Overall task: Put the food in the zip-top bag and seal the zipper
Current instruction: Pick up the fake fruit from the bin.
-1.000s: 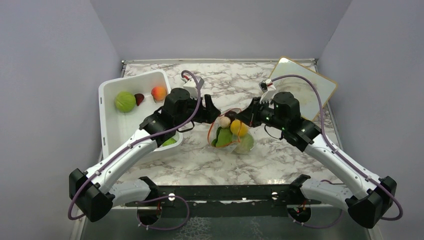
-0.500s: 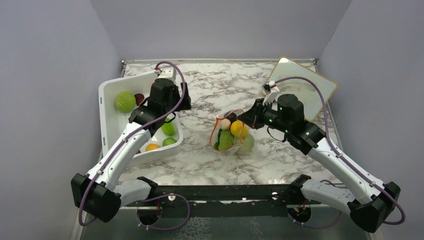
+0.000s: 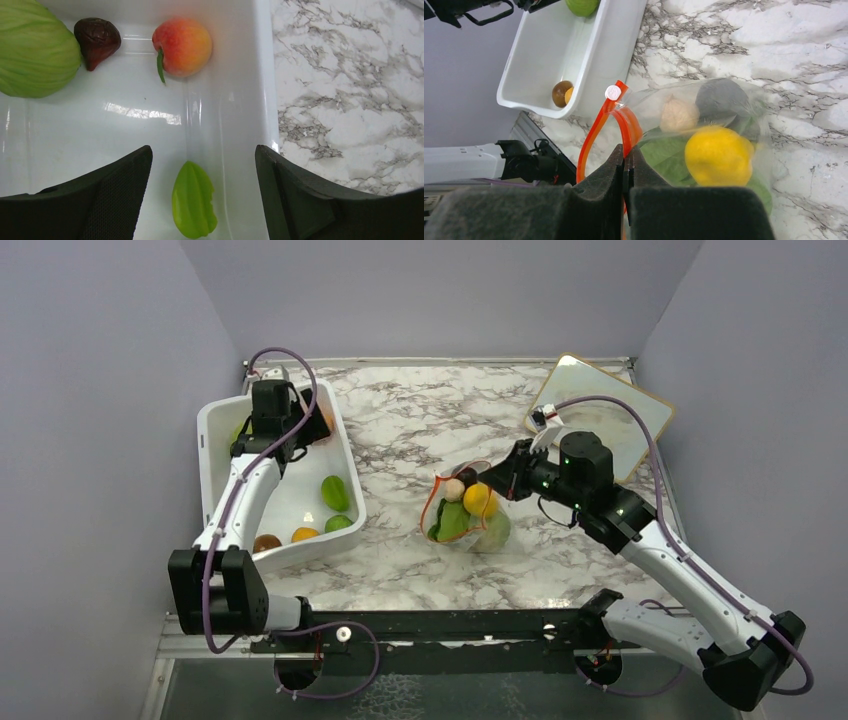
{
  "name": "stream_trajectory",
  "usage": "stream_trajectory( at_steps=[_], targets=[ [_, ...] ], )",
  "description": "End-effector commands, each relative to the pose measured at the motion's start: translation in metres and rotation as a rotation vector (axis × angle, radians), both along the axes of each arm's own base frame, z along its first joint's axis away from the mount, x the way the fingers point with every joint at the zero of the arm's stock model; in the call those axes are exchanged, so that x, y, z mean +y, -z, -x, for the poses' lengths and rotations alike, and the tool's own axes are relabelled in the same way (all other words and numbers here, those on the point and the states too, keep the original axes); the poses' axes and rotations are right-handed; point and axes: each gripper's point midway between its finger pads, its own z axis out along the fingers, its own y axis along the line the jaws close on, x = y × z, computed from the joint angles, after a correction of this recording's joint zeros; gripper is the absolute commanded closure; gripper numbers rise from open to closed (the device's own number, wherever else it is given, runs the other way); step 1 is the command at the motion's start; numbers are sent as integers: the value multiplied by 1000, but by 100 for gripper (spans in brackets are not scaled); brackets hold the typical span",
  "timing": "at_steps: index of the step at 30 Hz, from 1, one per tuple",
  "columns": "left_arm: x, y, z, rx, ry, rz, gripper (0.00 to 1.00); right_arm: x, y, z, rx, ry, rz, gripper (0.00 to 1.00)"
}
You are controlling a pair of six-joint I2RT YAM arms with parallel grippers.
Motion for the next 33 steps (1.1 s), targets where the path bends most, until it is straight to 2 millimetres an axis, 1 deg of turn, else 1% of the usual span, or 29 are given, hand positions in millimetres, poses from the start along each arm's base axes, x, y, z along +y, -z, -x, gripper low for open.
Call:
stream_trajectory(
  at_steps=[1, 7, 11, 12, 17, 19, 22, 26, 29, 33],
  targets=[
    [2, -11, -31, -106, 4, 135, 23, -3, -17, -1, -68, 20, -37, 99],
    [13, 10, -57, -131, -30, 228, 23, -4, -18, -2, -67, 24, -36, 99],
    [20, 28, -70, -120, -51, 254, 23, -6, -18, -2, -67, 33, -28, 99],
    [22, 36, -72, -104, -57, 254, 23, -6, -18, -3, -65, 33, -27, 99],
    [34, 59, -80, -77, -74, 255, 22, -6, -17, -3, -61, 37, -26, 99],
    [36, 68, -82, -63, -69, 274, 21, -5, -18, -4, -58, 36, -29, 99],
    [37, 75, -87, -73, -59, 295, 21, -2, -20, -5, -56, 31, -36, 99],
    [40, 95, -97, -30, -67, 312, 20, -1, -22, -4, -60, 22, -47, 99],
    [39, 98, -107, -32, -51, 325, 20, -1, -23, -4, -58, 22, -44, 99],
    [41, 100, -114, -35, -55, 326, 20, -4, -24, -4, -59, 34, -36, 99]
  ],
)
